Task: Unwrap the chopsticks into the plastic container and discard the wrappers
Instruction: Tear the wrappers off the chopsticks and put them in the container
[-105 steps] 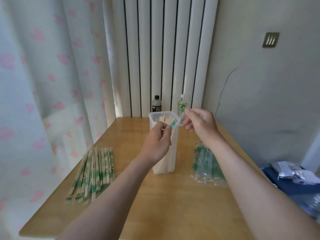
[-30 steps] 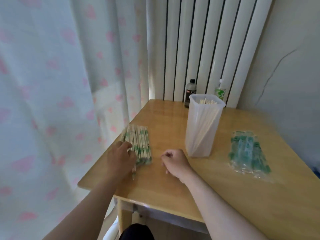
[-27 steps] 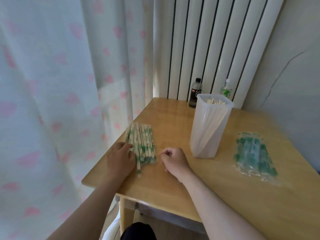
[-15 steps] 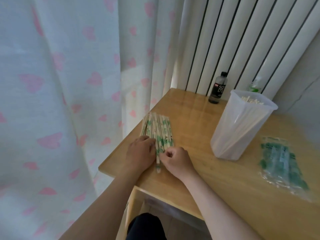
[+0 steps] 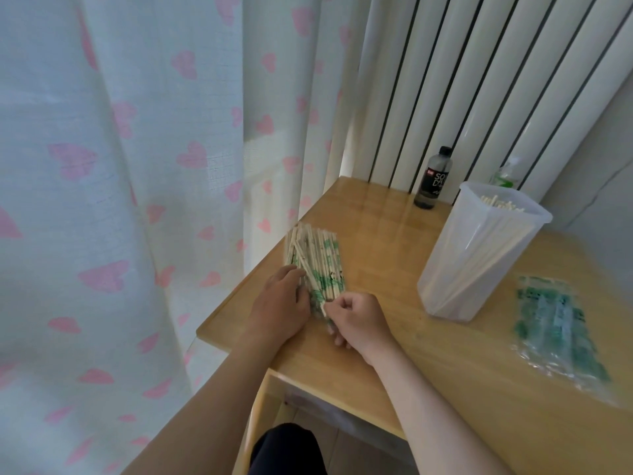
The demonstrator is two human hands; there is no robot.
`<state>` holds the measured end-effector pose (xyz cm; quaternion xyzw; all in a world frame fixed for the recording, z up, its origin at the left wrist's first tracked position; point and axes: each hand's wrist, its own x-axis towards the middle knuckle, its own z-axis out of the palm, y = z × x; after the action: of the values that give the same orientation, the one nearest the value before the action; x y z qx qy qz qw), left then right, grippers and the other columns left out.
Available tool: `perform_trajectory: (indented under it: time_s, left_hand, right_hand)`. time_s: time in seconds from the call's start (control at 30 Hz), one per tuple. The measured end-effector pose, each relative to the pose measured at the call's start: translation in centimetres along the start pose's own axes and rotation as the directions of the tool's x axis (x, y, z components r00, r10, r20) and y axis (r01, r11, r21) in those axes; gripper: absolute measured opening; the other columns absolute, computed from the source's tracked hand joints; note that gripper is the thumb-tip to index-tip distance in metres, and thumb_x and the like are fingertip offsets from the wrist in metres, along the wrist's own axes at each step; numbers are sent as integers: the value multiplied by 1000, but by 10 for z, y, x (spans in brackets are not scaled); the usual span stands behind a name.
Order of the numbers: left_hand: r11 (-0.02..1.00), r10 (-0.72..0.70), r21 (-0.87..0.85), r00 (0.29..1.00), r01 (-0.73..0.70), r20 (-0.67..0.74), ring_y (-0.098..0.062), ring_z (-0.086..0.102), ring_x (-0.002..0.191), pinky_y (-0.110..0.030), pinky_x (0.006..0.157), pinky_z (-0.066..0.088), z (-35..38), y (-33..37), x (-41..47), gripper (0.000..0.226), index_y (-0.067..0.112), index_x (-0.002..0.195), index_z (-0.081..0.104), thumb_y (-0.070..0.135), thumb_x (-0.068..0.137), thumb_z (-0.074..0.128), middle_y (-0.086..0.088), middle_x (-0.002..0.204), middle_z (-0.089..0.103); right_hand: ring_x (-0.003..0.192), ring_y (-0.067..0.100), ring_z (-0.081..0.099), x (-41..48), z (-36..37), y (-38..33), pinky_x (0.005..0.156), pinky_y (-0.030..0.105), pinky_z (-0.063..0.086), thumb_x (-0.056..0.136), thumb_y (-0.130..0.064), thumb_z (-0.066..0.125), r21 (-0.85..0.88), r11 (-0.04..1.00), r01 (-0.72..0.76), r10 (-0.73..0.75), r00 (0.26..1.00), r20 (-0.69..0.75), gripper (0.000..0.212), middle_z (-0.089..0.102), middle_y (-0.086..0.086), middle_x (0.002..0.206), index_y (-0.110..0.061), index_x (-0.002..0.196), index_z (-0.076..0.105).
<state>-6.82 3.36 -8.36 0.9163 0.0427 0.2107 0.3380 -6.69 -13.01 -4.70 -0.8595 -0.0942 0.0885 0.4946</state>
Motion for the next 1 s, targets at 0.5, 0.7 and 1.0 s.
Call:
perform_trajectory:
  time_s: [0.5, 0.7, 1.0]
  left_hand:
    - [994, -107, -38, 993, 106, -43, -23, 58, 114, -41, 96, 50, -4, 3, -2, 41, 13, 134, 57, 18, 94, 52, -4, 137, 57]
    - [988, 26, 153, 990, -4, -138, -30, 52, 123, -47, 105, 42, -3, 11, -7, 50, 15, 137, 54, 20, 88, 59, -9, 138, 54]
    - [717, 582, 453, 812, -530, 30, -33, 60, 122, -53, 107, 41, 3, 67, 22, 21, 25, 101, 73, 39, 91, 61, -5, 123, 67]
  right_hand:
    - [46, 21, 56, 1, -19, 13, 39, 27, 42, 96, -9, 67, 489, 870, -64, 91, 995, -32, 22, 67, 15, 65, -2, 75, 66]
    - [44, 18, 52, -2, -28, 10, 38, 26, 40, 95, -4, 68, 644, 753, -136, 153, 988, 29, 17, 62, 11, 58, -3, 79, 64]
    - [41, 11, 43, -26, -88, 29, 36, 21, 32, 94, -6, 64, 741, 614, -270, 183, 963, 199, 30, 50, 4, 58, -15, 66, 56]
